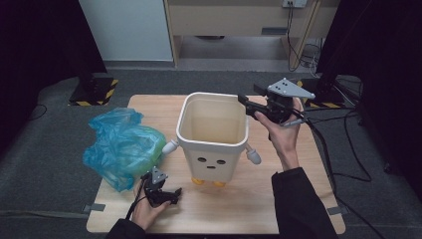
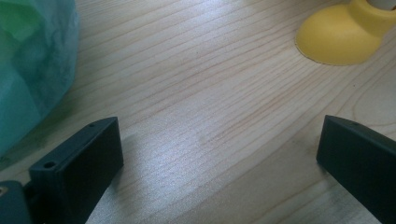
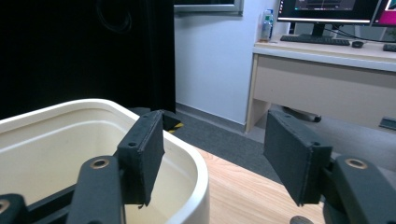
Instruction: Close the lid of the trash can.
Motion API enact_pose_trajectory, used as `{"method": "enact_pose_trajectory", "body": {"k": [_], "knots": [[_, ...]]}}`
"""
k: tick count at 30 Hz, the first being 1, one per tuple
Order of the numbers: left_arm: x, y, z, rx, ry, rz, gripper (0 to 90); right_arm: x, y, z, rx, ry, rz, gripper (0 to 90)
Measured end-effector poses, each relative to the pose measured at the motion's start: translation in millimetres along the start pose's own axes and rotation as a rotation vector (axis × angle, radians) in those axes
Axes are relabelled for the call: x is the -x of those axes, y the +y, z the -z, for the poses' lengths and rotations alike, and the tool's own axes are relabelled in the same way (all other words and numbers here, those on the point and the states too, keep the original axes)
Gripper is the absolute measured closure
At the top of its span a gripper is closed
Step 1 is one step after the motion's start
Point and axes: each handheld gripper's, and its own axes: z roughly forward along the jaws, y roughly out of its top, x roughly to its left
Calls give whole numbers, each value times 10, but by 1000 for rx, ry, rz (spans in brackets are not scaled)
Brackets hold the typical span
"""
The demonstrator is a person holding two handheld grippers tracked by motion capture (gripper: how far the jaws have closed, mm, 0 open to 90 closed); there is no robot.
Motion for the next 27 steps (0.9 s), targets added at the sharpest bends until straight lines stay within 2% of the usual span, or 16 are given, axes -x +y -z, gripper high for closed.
{"method": "enact_pose_trajectory", "body": {"k": [2,3,6,15,22,27], "knots": [[-4,1,2,-4,0,-5,0,48,-51,36,9,-6,-12,379],[-3,0,2,-4,0,-5,0,68,-76,57,10,-18,2,378],[-3,1,2,-4,0,-5,0,139,-157,133,41,-16,-17,378],[-4,1,2,-4,0,-5,0,336,-404,390,92,-57,-20,295],[-3,1,2,-4,0,-5,0,416,-659,561,74,-99,-30,255],[-4,1,2,-4,0,-5,0,432,-918,617,30,-112,-36,239]]}}
